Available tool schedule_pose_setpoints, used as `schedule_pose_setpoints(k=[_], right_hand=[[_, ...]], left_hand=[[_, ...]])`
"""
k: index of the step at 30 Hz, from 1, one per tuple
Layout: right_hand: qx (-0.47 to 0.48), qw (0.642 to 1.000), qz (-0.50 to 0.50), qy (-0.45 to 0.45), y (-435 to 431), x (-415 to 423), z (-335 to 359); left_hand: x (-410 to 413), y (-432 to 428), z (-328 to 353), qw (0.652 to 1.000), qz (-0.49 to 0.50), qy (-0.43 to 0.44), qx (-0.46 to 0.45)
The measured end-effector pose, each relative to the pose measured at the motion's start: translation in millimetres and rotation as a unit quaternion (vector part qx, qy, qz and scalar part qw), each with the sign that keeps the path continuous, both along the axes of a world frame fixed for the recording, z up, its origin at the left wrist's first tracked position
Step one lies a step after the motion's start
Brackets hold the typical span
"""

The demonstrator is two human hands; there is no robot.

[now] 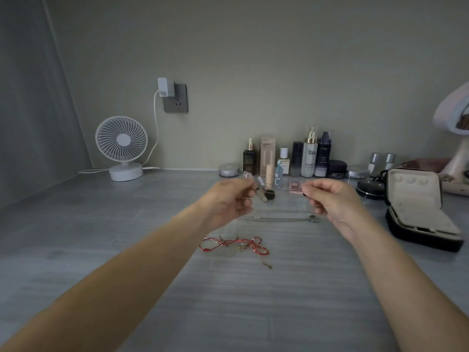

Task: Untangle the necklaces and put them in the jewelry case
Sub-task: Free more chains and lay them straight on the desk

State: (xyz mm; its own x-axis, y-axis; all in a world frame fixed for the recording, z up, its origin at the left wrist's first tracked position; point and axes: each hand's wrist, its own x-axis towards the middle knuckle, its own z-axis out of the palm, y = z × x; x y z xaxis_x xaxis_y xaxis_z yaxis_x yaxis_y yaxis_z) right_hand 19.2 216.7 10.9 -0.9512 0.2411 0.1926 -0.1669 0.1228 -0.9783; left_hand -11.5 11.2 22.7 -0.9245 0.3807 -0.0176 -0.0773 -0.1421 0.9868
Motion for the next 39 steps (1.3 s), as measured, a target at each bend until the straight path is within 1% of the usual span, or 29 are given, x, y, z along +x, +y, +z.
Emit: schedule_pose_setpoints(k=[6, 13, 15, 17, 19, 22, 25, 29, 31, 32, 33, 34, 36, 37, 38, 39], right_hand=[[-0.014, 0.999, -0.038, -0.018, 7.5, -6.5, -1.4], [-0.044, 0.995, -0.067, -0.061, 19.6, -7.3, 0.2], [-0.019, 0.994, -0.075, -0.074, 21.8, -8.0, -1.4], [0.047, 0.991, -0.086, -0.091, 23.2, -9.9, -5.9], [0.130, 0.981, -0.093, -0.113, 24.5, -13.2, -13.0], [0.225, 0.958, -0.096, -0.151, 24.5, -18.3, -24.8], [0.317, 0.928, -0.098, -0.173, 23.4, -23.9, -36.3], [0.415, 0.878, -0.119, -0.205, 23.5, -27.3, -42.3], [0.444, 0.865, -0.133, -0.195, 23.8, -26.6, -41.8], [0.454, 0.863, -0.137, -0.173, 22.7, -25.7, -40.3], [0.460, 0.866, -0.134, -0.140, 20.2, -23.6, -37.7], [0.459, 0.875, -0.119, -0.102, 15.7, -21.1, -34.7], [0.447, 0.893, -0.037, -0.037, -1.7, -10.4, -26.6], [0.444, 0.895, 0.022, -0.021, -13.7, -3.9, -23.0], [0.445, 0.892, 0.079, -0.017, -26.6, 1.8, -21.0], [0.446, 0.886, 0.125, -0.021, -38.1, 6.1, -21.4]], left_hand=[[-8.7, -26.7, 12.1, 0.999, 0.018, -0.003, -0.032], [-26.3, -58.8, 19.9, 0.996, 0.036, -0.005, -0.076], [-30.1, -67.1, 17.8, 0.994, 0.036, -0.004, -0.107], [-32.8, -72.7, 9.8, 0.983, 0.034, 0.003, -0.179], [-34.9, -74.3, -3.4, 0.963, 0.039, 0.013, -0.267], [-38.3, -69.8, -25.5, 0.927, 0.050, 0.040, -0.369], [-42.6, -63.1, -39.9, 0.874, 0.072, 0.108, -0.468], [-44.4, -59.8, -42.6, 0.810, 0.097, 0.170, -0.553], [-42.6, -61.1, -43.1, 0.759, 0.121, 0.194, -0.609], [-39.6, -61.4, -42.7, 0.733, 0.139, 0.211, -0.632], [-36.0, -60.8, -41.8, 0.721, 0.149, 0.234, -0.635], [-32.6, -59.6, -41.4, 0.729, 0.146, 0.259, -0.617], [-23.6, -54.9, -39.9, 0.780, 0.097, 0.282, -0.550], [-18.2, -53.0, -39.2, 0.804, 0.064, 0.275, -0.523], [-14.1, -52.5, -39.1, 0.817, 0.040, 0.267, -0.509], [-11.7, -53.4, -39.5, 0.823, 0.029, 0.262, -0.503]])
